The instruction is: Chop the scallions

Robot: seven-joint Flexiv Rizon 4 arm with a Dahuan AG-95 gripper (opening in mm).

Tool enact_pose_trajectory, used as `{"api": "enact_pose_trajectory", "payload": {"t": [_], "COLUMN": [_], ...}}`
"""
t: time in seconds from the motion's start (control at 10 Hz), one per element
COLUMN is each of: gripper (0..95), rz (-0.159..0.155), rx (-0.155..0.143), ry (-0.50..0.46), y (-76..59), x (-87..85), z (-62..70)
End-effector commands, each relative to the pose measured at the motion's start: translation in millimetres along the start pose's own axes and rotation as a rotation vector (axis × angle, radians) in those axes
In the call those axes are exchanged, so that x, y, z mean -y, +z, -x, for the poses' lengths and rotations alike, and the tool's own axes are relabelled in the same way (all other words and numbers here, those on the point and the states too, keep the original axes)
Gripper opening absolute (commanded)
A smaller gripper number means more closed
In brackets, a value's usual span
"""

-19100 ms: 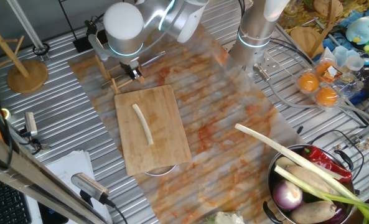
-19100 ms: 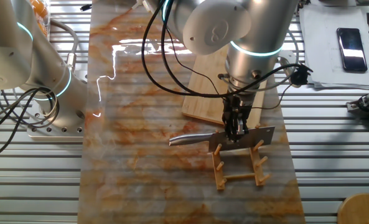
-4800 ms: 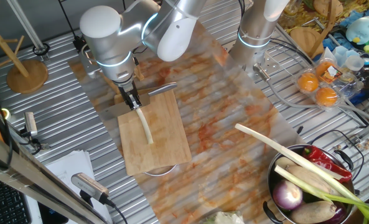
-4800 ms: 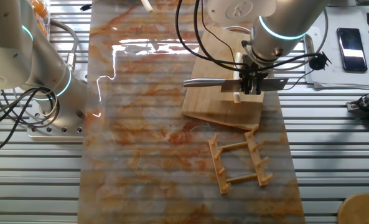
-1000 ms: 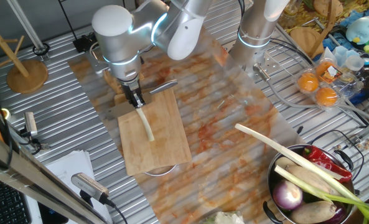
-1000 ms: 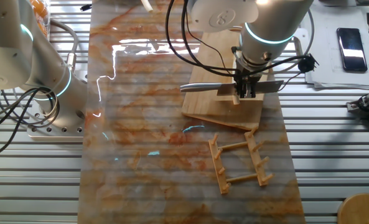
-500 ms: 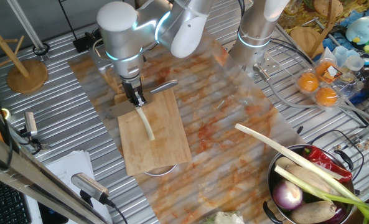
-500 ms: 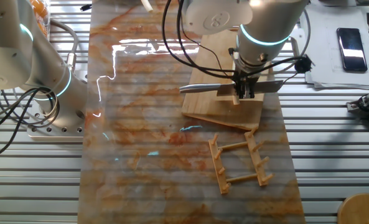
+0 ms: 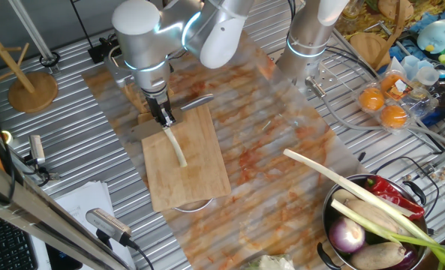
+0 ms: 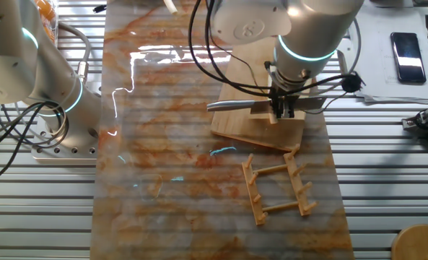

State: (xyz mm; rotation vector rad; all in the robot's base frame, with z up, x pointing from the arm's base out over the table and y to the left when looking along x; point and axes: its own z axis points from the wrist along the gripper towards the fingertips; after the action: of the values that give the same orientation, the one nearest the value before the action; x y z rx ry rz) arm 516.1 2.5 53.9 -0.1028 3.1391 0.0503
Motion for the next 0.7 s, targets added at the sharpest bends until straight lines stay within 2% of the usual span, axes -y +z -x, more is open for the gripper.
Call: {"api": "enact_pose_trajectory", "payload": {"t": [0.1, 0.3, 0.4, 0.5, 0.6, 0.7], "gripper": [0.0, 0.0, 0.0, 0.0, 0.0, 0.0], "rz": [0.037, 0.027, 0.029, 0.035, 0.035, 0.036], "rx": [-0.004, -0.004, -0.005, -0.013, -0.013, -0.018], "ry": [0.002, -0.009, -0.009, -0.006, -0.006, 0.0], "y": [31.6, 43.9, 52.9, 56.3, 56.3, 51.8], "x": [4.6, 8.6, 9.4, 7.3, 7.3, 0.7], "z": [3.3, 11.3, 15.7, 20.4, 20.4, 27.4]}}
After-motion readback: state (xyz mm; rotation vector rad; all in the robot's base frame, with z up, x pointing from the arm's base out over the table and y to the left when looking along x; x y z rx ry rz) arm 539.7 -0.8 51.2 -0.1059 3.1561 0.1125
